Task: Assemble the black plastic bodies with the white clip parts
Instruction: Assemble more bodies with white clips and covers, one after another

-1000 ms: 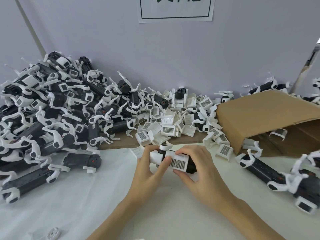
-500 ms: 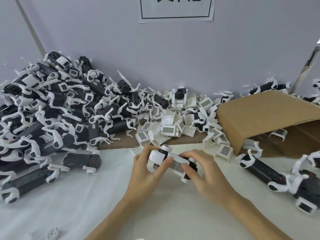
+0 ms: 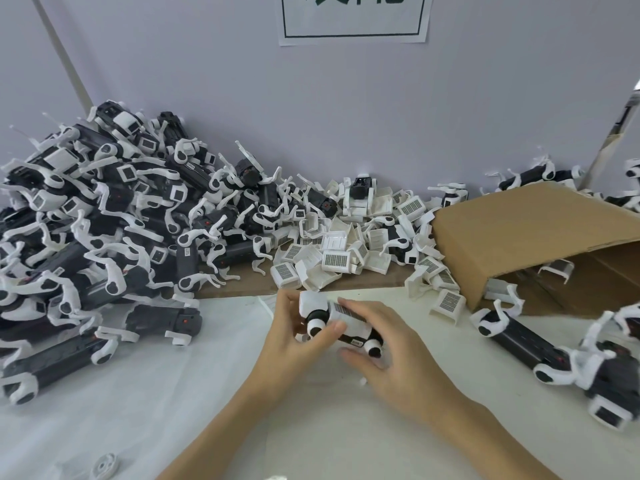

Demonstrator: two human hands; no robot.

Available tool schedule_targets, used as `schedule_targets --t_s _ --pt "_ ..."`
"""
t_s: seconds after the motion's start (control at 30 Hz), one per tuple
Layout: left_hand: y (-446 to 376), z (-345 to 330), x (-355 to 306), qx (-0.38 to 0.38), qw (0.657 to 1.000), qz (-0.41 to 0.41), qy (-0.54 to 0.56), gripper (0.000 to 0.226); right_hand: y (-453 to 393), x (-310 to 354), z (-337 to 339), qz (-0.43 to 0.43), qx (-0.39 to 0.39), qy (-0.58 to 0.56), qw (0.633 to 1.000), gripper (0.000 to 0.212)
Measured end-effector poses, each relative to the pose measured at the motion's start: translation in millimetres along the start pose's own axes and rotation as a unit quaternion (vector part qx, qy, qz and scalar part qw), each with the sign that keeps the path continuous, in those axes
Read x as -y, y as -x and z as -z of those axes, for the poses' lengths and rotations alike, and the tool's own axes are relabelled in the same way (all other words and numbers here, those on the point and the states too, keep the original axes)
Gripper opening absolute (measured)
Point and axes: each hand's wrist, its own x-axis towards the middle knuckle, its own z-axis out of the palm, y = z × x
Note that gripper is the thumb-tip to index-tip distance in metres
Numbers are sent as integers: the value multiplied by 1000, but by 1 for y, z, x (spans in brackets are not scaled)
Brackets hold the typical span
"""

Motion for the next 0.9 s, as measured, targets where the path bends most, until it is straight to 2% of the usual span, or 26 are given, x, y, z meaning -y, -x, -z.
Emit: schedule_targets --t_s 0.07,0.2,0.27,0.33,0.43,0.53,0.63,0.73,0.9 --pt "0 -1 2 2 1000 -9 -8 56 -2 -2 0 7 1 69 998 64" --pt "1 -4 -1 16 999 -28 -9 60 -7 -5 0 28 -20 57 998 75" --pt "2 -2 -4 13 1000 -14 21 53 -6 -9 0 8 -12 27 1000 71" --pt "0 0 -4 14 998 18 53 56 -5 -12 1 -36 9 -44 998 64" --pt "-1 2 -5 8 998 36 49 50 -3 -15 1 -60 19 -134 989 59" --pt "-3 4 -4 6 996 54 76 41 -4 -17 1 -41 21 -137 990 59" --pt "-6 3 2 3 996 44 74 51 -7 -21 -1 -33 12 -95 995 60" --pt "-6 1 4 6 995 54 80 48 -6 -22 -1 -42 9 -91 995 57" --pt "-12 8 6 -41 981 100 160 49 -12 -13 12 -163 49 -190 967 53"
